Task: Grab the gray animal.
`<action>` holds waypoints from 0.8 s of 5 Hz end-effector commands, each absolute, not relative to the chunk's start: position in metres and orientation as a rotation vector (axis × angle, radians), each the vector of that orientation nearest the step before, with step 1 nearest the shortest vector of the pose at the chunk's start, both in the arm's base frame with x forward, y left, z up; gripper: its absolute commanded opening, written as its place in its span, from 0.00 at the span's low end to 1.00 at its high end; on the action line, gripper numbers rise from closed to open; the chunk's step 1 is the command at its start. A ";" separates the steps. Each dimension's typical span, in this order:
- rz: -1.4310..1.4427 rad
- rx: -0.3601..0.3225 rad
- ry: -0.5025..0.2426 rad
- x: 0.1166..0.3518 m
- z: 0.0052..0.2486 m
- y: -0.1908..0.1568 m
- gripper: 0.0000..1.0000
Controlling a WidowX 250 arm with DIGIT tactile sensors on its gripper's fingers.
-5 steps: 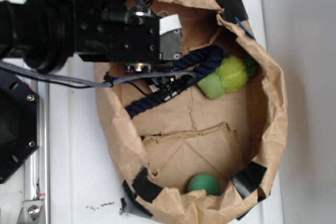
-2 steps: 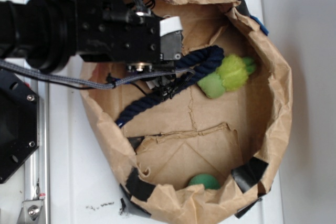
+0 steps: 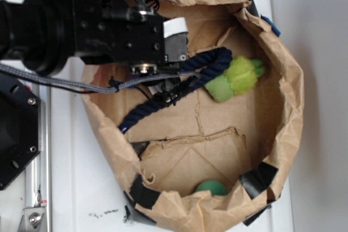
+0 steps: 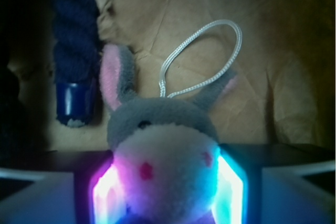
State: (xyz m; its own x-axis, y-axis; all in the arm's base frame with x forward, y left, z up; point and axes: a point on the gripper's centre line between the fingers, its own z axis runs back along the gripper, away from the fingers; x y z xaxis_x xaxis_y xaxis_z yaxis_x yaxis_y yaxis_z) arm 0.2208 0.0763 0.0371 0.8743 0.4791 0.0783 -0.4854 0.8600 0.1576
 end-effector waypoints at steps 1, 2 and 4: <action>0.493 0.098 -0.125 0.238 0.090 0.074 0.00; 0.413 -0.022 -0.114 0.245 0.125 0.049 0.00; 0.075 -0.103 -0.115 0.252 0.158 0.017 0.00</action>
State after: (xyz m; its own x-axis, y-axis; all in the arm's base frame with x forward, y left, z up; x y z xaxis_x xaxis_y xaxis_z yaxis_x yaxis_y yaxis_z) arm 0.2471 0.0086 0.1347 0.9940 0.1033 0.0359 -0.0989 0.9892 -0.1085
